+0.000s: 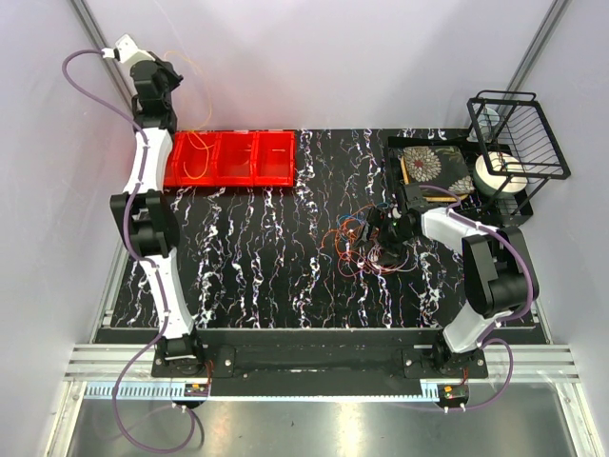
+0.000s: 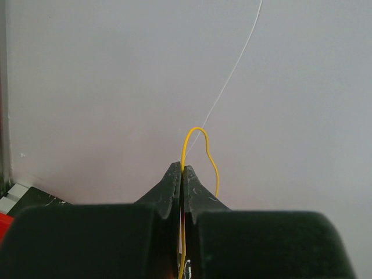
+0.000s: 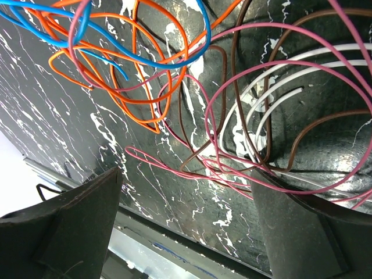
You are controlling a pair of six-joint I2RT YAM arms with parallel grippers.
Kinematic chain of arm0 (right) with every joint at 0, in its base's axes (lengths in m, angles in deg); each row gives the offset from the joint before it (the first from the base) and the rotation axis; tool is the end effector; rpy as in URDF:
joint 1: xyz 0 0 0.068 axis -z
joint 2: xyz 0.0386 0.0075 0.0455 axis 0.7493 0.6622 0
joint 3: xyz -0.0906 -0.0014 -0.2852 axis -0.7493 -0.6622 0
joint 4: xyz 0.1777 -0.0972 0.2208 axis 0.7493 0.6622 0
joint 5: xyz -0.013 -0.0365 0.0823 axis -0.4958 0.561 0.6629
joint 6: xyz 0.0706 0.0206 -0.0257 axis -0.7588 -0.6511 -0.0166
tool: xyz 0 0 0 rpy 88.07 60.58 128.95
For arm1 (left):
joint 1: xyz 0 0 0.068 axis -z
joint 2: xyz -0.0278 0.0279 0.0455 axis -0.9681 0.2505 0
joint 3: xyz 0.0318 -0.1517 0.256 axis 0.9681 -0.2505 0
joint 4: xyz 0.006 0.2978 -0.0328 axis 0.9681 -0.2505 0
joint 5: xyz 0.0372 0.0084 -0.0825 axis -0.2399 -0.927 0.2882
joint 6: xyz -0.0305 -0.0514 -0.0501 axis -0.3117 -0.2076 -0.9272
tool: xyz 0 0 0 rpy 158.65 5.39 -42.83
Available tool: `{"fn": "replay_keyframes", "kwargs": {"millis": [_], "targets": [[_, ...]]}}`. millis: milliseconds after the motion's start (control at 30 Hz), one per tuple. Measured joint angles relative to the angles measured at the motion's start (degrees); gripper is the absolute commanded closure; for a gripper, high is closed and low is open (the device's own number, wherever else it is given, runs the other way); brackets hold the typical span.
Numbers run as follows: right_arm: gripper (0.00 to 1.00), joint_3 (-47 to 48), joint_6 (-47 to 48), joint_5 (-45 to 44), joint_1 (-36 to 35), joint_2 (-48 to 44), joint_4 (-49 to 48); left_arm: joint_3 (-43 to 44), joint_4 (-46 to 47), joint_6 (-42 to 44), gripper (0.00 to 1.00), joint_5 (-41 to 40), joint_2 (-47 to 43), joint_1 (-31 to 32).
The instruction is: Untangle the cables
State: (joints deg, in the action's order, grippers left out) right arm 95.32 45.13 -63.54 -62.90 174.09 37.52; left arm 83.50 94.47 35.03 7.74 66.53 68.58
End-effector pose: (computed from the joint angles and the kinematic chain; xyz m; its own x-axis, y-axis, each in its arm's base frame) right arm 0.3356 0.1151 0.1351 -0.9601 0.2593 -0.1044 0.1654 0.8280 0.5358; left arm 0.6205 0.0831 0.4075 0.1874 -0.4745 -0.8601 -0.1638 0.8482 -0.5037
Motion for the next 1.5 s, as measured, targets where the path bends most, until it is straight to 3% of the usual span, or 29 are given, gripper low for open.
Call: {"fn": "replay_keyframes", "kwargs": {"millis": [100,433,533,967,1300,1500], "targets": [[0.04,0.0,0.0,0.0,0.0,0.2,0.0,-2.4,1.7,0.0,1.00,-0.1,-0.6,0.1],[0.04,0.1,0.0,0.6,-0.2,0.7,-0.2,-31.3,6.6,-0.2,1.00,-2.0,-13.7,0.2],[0.04,0.1,0.0,0.9,-0.3,0.7,-0.4,-35.1,7.6,-0.1,1.00,-3.2,-16.1,0.2],[0.04,0.1,0.0,1.0,-0.6,0.7,-0.6,-34.9,2.4,-2.6,1.00,-10.3,-15.7,0.2],[0.04,0.1,0.0,1.0,-0.6,0.8,-0.8,-30.8,-3.9,-6.7,1.00,-11.8,-7.6,0.2],[0.04,0.1,0.0,1.0,-0.6,1.0,-0.8,-24.1,-6.7,-9.2,1.00,-11.3,-0.7,0.2]]}}
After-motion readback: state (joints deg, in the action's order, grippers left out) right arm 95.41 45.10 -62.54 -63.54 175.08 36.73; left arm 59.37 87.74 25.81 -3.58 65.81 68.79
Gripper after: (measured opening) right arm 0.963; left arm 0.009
